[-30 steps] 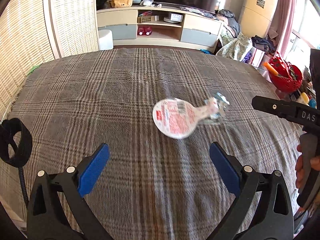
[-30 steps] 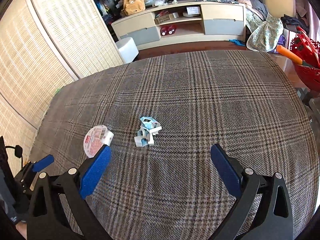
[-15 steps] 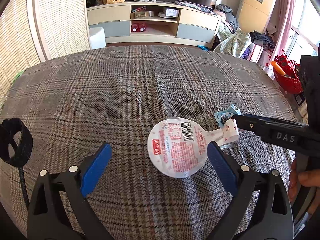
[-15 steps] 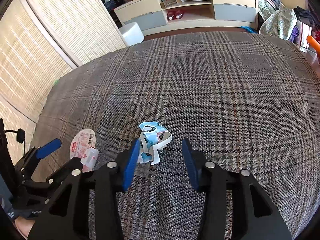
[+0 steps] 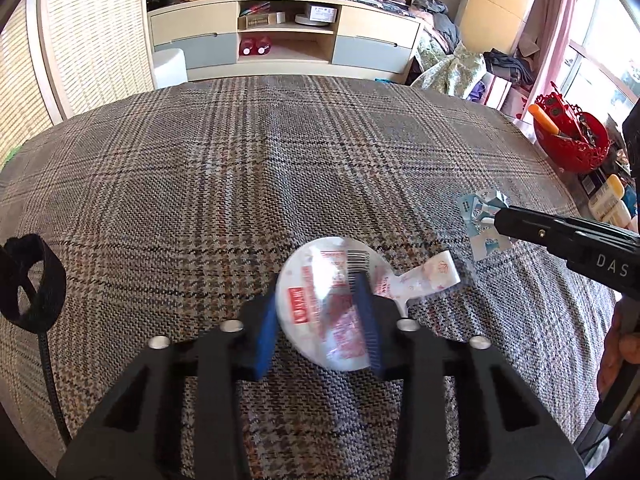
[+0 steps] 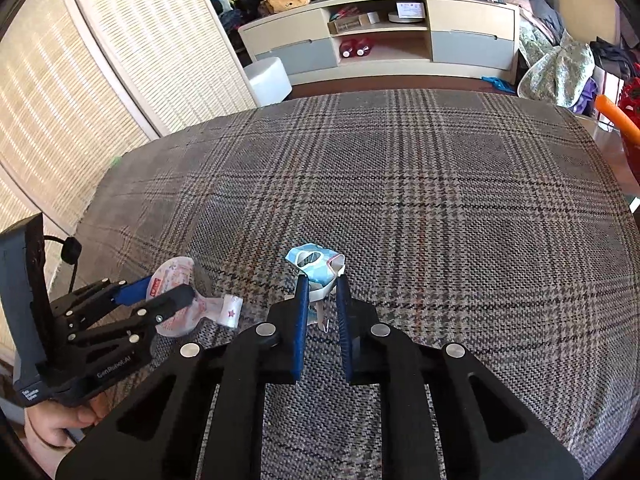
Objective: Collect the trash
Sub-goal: 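Carry the lid and wrapper over the bin and open both grippers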
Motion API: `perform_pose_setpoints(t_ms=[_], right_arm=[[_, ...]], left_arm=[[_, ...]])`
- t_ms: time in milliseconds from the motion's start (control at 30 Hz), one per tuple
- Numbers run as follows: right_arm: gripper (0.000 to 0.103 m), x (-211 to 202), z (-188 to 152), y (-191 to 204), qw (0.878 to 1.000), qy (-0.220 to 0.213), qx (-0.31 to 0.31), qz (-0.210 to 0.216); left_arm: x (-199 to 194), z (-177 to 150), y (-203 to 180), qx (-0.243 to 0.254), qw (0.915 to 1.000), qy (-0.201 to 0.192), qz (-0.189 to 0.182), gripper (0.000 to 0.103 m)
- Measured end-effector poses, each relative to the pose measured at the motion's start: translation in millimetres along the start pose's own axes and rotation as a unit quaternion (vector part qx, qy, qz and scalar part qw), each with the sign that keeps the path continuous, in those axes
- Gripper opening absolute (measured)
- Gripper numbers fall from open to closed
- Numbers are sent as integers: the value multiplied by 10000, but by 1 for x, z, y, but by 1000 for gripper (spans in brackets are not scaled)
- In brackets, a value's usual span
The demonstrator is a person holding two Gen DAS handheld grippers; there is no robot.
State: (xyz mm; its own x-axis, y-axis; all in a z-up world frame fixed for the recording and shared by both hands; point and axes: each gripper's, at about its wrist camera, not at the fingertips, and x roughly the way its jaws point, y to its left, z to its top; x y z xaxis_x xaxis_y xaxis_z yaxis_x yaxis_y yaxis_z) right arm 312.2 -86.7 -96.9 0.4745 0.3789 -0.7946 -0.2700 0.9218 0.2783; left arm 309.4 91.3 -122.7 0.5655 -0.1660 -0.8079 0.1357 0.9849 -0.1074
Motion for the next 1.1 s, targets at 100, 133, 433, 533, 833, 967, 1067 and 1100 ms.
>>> perform_pose_setpoints(t_ms=[100,133,433,533,833,967,1067,1100], right_arm=[[15,-4,-8,-4,10000,39,14,27],[15,-6,-12,-5,10000,41,22,24],[15,-61,-46,-3,9999,-158,-4,-35],[14,-86,-62,0,9997,-222,-78,-92],[15,-165,-126,7,9990,-420,-130,-91],[15,-192,-159,11,9988,-464,-155,-83],[15,-209,-186,12,9986,-487,-163,-104],[15,-212,-192,11,9986,-489,-152,-103]], left_arm=[[-10,-6,-4,83,10000,-31,5,24],[-14,-7,-5,96,9999,-57,-1,22],[-63,-38,-29,266,9992,-263,102,16],[-84,-54,-38,256,9992,-299,66,16],[-163,-106,-76,289,9985,-448,80,16],[-198,-140,-92,260,9984,-508,63,16],[-214,-163,-103,266,9983,-518,17,16],[-218,-173,-106,285,9983,-518,2,16]])
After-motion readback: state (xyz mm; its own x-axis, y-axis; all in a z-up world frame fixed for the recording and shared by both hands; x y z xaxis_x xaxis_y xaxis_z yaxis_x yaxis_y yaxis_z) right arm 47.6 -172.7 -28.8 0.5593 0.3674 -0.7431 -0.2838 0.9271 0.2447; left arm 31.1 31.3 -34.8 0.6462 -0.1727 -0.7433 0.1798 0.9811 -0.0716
